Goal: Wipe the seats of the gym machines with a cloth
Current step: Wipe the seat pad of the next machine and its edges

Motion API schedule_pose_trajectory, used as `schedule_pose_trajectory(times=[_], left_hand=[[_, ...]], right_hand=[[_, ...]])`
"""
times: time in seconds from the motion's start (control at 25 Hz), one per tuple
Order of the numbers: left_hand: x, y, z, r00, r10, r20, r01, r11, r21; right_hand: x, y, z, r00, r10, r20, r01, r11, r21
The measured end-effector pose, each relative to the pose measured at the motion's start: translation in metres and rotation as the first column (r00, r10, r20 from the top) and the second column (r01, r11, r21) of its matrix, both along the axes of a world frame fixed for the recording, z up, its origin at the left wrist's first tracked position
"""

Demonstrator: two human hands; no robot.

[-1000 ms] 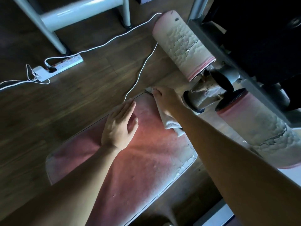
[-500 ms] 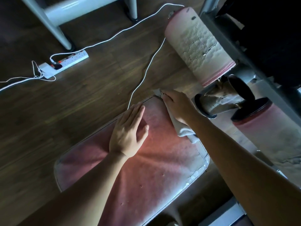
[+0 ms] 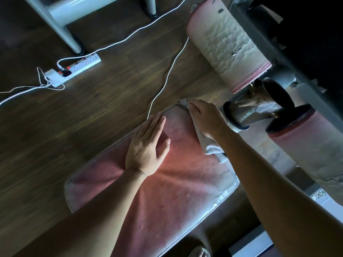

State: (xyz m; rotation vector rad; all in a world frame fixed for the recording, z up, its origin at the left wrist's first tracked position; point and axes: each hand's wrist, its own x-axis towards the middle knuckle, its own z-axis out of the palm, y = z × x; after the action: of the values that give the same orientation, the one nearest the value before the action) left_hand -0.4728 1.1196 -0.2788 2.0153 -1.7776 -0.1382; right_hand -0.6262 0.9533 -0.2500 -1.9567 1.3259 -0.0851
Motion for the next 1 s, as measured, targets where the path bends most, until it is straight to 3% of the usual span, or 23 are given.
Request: schedule_pose_trajectory(times=[0.2,0.48,0.68,0.84,1.0], left_hand=[[0.001,0.000,0.001,1.000,0.005,-0.007,-0.005,1.000,0.010],[0.002,0.000,0.001,1.000,-0.009,-0.019,0.010,0.999,0.039],[0.001,0.000,0.002,1.000,-0.008,0.009,0.007,0.999,0.033],[0.001,-0.001,0.001,1.000,-0.017,0.027,0.016,0.999,0.036],[0.001,0.000,0.000,1.000,-0.014,0.006,0.014,0.998,0.054]], right_hand=[[-0.029,0.028,0.007,0.992,-0.114,0.061,0.116,0.992,-0.042],[-0.001,0.002,-0.001,0.999,-0.030,0.016,0.030,0.999,0.012],[-0.026,0.020,-0.003,0.989,-0.125,0.081,0.128,0.991,-0.039],[-0.049,0.047,0.007,0.988,-0.139,0.067,0.150,0.968,-0.199],[-0.054,0.083,0.020,0.943,-0.332,-0.015,0.312,0.898,-0.310]])
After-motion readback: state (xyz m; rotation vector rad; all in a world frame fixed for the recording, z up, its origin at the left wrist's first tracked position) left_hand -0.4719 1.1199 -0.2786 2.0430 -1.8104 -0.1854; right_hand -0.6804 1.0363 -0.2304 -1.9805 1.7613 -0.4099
